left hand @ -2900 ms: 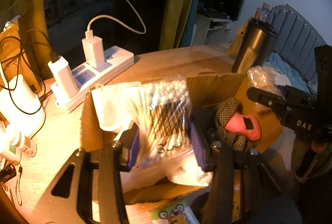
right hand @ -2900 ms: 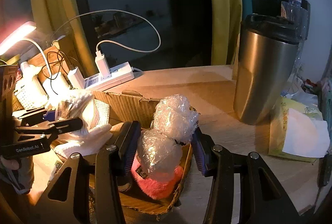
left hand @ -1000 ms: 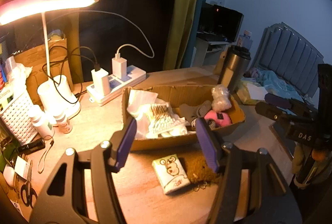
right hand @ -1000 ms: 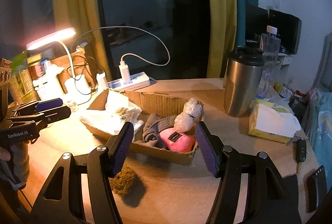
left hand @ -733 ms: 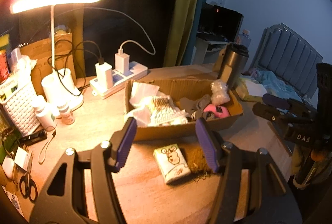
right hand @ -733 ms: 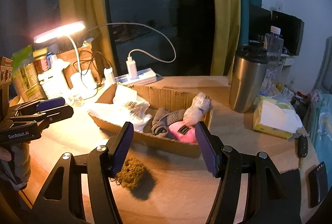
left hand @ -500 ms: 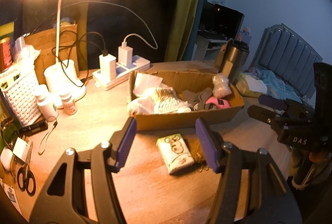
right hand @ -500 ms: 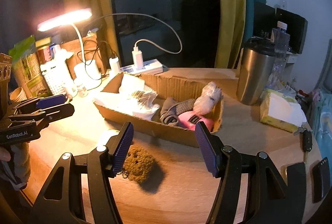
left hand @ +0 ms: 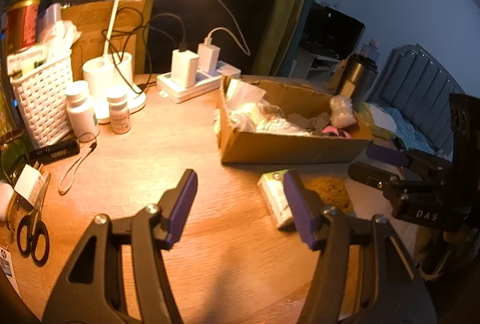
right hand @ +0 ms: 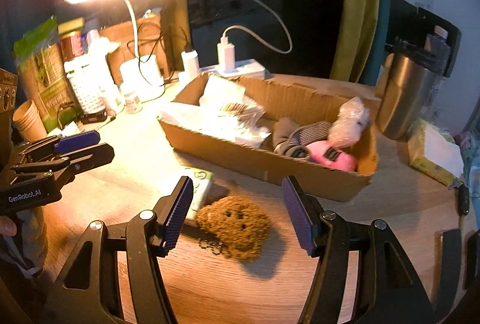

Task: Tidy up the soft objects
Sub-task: 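Withdraw both tools and lower them toward the sponge and tissue pack, then grasp the brown fuzzy sponge with the right tool while the left grasps the cartoon tissue pack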

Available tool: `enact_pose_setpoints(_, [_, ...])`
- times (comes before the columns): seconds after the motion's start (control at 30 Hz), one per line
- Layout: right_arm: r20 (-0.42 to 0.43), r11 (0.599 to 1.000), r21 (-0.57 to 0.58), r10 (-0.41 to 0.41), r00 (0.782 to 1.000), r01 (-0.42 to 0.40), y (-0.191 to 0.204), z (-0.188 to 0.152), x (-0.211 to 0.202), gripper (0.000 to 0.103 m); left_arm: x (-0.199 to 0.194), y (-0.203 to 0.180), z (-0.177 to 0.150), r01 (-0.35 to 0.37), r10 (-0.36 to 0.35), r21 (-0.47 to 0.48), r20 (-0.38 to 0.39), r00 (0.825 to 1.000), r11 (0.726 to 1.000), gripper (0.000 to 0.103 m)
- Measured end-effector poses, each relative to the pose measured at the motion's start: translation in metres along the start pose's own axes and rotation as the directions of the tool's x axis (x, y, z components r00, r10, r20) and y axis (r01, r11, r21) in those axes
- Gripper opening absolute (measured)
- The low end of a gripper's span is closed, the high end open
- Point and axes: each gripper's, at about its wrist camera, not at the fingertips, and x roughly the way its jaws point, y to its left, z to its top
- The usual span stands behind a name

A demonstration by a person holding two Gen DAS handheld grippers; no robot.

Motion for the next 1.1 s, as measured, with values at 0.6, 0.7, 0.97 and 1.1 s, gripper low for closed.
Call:
enact_pose_setpoints(0.6, [-0.192, 0.994, 0.098, -0.019, 0.981, 0.039, -0.009, -0.02, 0.075, 0.068, 0.033, 0.034, -0.021, -0.011, 0.007, -0.04, -0.09, 0.996, 0.999, 0.074])
enact_pose_setpoints(0.7, [-0.19, 0.994, 0.109, 0.001, 0.982, 0.02, -0.011, -0.021, 0.078, 0.068, 0.036, 0.034, -0.022, -0.012, 0.008, -0.043, -0.099, 0.995, 0.999, 0.075])
enact_pose_setpoints(0.97, [-0.163, 0.996, 0.088, 0.023, 0.986, -0.009, -0.015, -0.024, 0.076, 0.049, 0.047, 0.027, -0.023, -0.039, 0.034, -0.032, -0.128, 0.991, 0.999, 0.075])
enact_pose_setpoints(1.1, [-0.157, 0.996, 0.087, 0.04, 0.987, -0.026, -0.023, -0.028, 0.072, 0.044, 0.052, 0.016, -0.021, -0.041, 0.039, -0.013, -0.137, 0.99, 0.999, 0.075])
